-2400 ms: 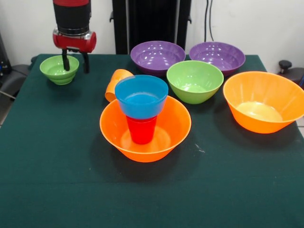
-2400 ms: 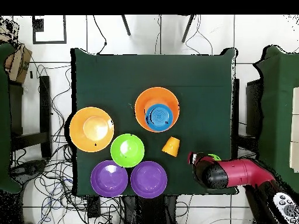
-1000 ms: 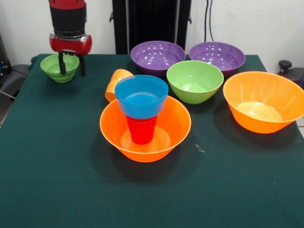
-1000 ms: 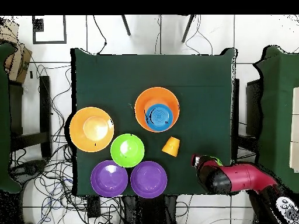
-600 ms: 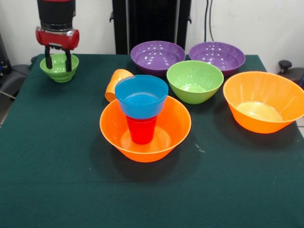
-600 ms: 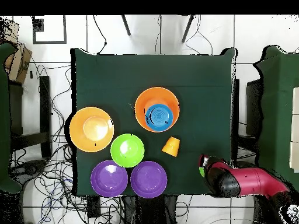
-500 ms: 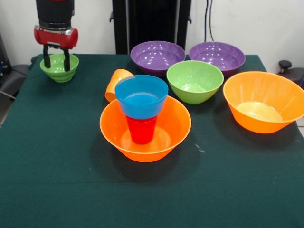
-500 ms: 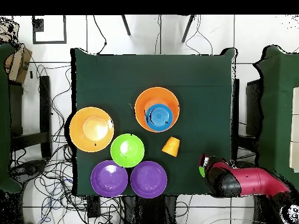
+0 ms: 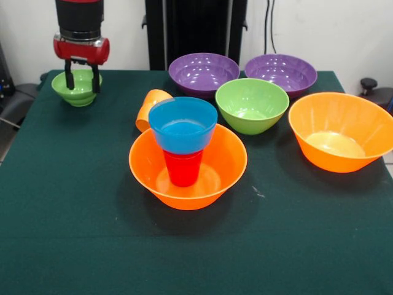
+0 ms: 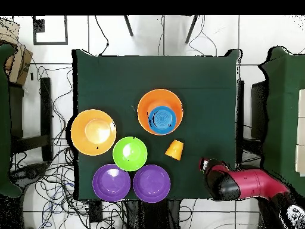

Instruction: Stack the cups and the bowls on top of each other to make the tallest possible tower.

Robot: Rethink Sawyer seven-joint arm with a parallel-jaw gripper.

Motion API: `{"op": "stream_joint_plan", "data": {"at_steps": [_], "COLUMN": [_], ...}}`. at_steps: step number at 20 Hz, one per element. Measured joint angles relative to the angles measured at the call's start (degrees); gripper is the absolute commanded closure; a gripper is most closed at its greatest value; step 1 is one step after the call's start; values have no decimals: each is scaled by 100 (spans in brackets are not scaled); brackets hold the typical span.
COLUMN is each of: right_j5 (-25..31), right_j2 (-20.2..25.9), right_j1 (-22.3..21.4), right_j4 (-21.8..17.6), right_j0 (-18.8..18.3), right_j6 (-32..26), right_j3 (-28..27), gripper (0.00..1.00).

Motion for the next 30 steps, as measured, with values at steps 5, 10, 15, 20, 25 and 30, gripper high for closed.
{"op": "stream_joint_plan", "data": {"at_steps": [5, 10, 15, 20, 25, 30], "right_j5": [-100, -248, -449, -642, -774, -962], "right_j2": [-98, -200, -361, -523, -679, -875], "right_j1": [12, 24, 19, 20, 40, 208], "right_j4": [-1, 0, -55, -198, -301, -416], "right_j0": [161, 279, 251, 218, 203, 209], "right_j6": [0, 0, 0, 0, 0, 0], "right_j3": [40, 83, 217, 313, 369, 367], "gripper": [0, 0, 0, 0, 0, 0]}}
